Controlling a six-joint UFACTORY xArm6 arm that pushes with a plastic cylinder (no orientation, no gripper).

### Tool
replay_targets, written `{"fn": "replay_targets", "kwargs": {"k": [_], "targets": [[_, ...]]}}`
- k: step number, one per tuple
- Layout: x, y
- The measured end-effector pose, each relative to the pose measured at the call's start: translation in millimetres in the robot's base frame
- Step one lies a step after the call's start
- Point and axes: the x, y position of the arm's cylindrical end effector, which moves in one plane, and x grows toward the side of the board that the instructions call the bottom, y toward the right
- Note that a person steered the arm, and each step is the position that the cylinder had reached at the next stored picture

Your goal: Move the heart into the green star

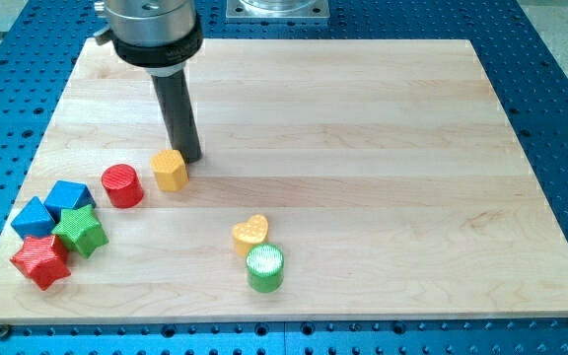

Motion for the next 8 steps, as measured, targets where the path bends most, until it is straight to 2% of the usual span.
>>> {"fn": "replay_targets", "kwargs": {"k": [1, 2, 3, 4, 5, 7, 8], "targets": [[50, 90], [160, 78], [195, 33], [195, 34], [170, 16], [166, -4], [106, 5]]}}
